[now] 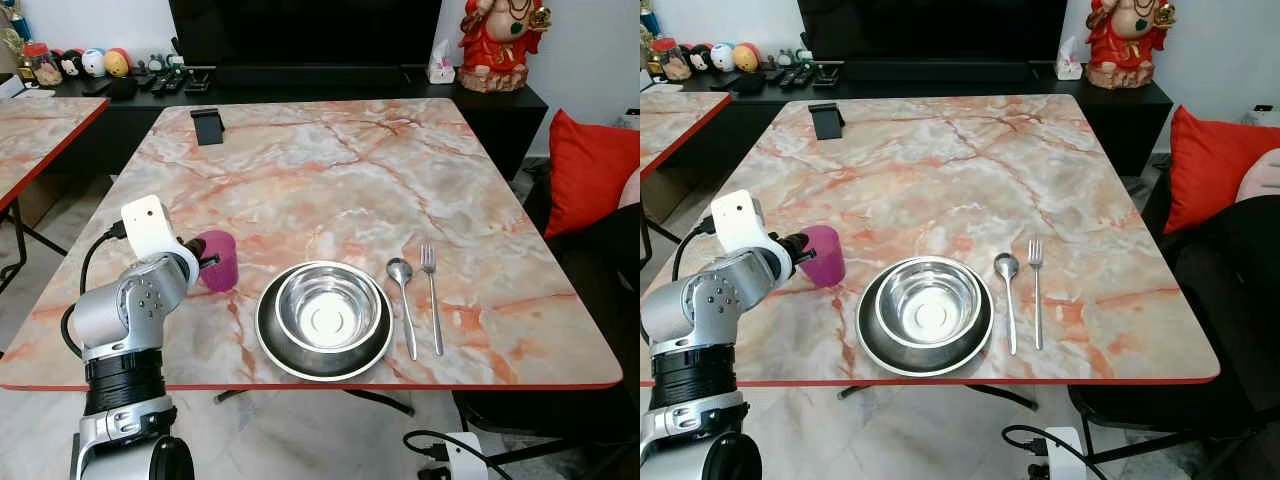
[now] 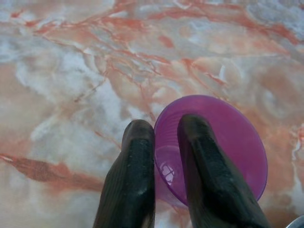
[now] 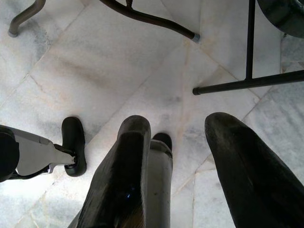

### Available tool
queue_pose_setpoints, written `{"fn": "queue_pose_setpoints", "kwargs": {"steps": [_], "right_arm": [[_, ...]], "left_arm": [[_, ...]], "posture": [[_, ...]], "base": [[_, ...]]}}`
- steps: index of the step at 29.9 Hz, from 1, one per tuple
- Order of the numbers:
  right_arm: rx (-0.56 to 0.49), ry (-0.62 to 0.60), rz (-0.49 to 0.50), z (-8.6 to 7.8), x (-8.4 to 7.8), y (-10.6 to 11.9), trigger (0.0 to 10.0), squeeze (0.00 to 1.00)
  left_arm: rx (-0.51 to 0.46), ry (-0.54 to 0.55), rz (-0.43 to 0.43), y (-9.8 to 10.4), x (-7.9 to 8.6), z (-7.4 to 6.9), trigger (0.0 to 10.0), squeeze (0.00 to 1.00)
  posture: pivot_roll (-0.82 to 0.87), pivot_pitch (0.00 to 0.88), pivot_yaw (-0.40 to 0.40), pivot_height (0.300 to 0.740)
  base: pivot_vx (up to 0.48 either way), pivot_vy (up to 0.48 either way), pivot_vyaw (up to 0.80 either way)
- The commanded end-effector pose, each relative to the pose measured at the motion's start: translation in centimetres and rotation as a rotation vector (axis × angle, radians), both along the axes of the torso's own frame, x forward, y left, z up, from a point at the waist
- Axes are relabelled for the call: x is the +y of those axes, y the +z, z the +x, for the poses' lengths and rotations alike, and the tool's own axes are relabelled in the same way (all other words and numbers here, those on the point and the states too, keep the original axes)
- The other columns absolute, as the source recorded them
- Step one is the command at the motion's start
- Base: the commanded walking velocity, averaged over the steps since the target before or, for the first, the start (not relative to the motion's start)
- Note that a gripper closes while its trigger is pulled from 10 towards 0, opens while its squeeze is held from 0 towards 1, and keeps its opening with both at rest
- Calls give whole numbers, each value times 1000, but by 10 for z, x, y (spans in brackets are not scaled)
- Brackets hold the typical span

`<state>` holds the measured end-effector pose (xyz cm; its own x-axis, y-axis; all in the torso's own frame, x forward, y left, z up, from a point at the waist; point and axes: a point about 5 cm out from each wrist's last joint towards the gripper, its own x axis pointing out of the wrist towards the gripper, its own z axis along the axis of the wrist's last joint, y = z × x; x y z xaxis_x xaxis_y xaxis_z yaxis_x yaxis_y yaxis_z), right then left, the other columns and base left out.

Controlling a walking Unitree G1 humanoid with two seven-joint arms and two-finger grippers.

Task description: Setting the table

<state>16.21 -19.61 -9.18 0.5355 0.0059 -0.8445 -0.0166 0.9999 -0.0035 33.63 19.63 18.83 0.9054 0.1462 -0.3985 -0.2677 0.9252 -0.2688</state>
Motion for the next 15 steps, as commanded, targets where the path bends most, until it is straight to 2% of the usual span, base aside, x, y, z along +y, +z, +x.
{"fn": "queue_pose_setpoints", "kwargs": {"steps": [1, 4, 5, 6, 10, 11, 12, 13, 14, 15], "right_arm": [[15, 5, -1, -3, 1, -1, 10000, 0], [14, 5, -1, -3, 1, -1, 10000, 0], [15, 6, -2, -3, 1, -1, 10000, 0], [15, 6, -2, -3, 1, -1, 10000, 0], [15, 6, -1, -3, 1, -1, 10000, 0], [14, 6, -1, -2, 1, -1, 10000, 0], [14, 6, -1, -2, 1, -1, 10000, 0], [13, 4, -1, -2, 1, -1, 10000, 0], [13, 3, 0, -2, 1, -1, 10000, 0], [13, 3, 0, -2, 1, -1, 10000, 0]], "left_arm": [[-24, -1, 8, 6, 0, 3, 10000, 0], [-49, -15, 37, 10, -2, 4, 10000, 0], [-93, -33, 112, 17, -2, 5, 10000, 0], [-93, -33, 112, 17, -2, 5, 10000, 0], [-176, -71, 229, 30, -5, 6, 10000, 0], [-209, -92, 282, 34, -6, 5, 10000, 0], [-209, -92, 282, 34, -6, 5, 10000, 0], [-267, -114, 350, 39, -7, 4, 10000, 0], [-298, -121, 379, 41, -8, 3, 10000, 0], [-373, -134, 446, 48, -9, 0, 10000, 0]], "posture": [[-37, 0, 35, 707], [-36, 0, 35, 707], [-33, 0, 32, 707], [-33, 0, 32, 707], [-33, 0, 33, 707], [-33, 0, 32, 707], [-33, 0, 32, 707], [-34, 0, 33, 707], [-34, 0, 33, 707], [-34, 0, 33, 707]], "base": [[0, 0, 0], [0, 0, 0], [0, 0, 0], [0, 0, 0], [0, 0, 0], [0, 0, 0], [0, 0, 0], [0, 0, 0], [0, 0, 0], [0, 0, 0]]}}
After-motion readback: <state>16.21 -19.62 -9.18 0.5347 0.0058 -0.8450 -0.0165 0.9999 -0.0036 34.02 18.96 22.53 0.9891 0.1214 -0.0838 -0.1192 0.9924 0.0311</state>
